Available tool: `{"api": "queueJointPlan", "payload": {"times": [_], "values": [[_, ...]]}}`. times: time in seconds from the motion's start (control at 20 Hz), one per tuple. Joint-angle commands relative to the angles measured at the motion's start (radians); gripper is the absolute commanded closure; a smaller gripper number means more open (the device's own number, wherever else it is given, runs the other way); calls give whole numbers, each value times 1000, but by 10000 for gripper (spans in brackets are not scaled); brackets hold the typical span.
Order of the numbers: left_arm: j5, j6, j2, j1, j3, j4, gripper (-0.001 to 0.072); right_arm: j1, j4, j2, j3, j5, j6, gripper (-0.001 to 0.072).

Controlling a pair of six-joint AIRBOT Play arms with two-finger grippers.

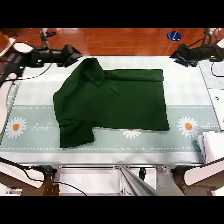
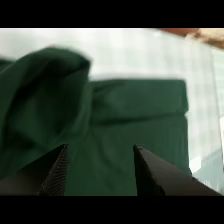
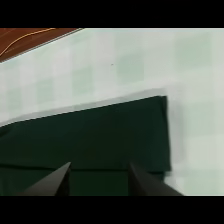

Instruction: Fold the shirts.

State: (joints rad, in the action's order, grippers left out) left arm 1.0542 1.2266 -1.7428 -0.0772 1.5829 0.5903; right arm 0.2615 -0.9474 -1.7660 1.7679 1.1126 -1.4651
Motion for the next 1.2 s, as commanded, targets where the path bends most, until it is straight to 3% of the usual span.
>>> {"api": "queueJointPlan", "payload": {"times": [0.0,0.1,0.2,0.35,0.45,0.6,0.75,1.15], "values": [[366,78,34,-144,-7,187,201,97,-48,67,10,203,84,305],[430,80,128,-204,-124,346,202,137,-177,139,-23,317,101,305],[360,64,272,-264,-348,418,202,192,-161,272,-220,255,90,305],[215,39,501,-384,-739,400,202,241,-145,527,-652,93,100,304],[163,-12,621,-469,-940,297,202,264,-79,705,-929,3,116,305],[143,-60,702,-556,-1098,205,202,267,-3,883,-1165,-36,117,305],[116,-92,694,-546,-1152,147,202,266,66,949,-1261,-10,134,305],[-81,-142,620,-423,-1160,77,204,265,92,947,-1268,28,146,305]]}}
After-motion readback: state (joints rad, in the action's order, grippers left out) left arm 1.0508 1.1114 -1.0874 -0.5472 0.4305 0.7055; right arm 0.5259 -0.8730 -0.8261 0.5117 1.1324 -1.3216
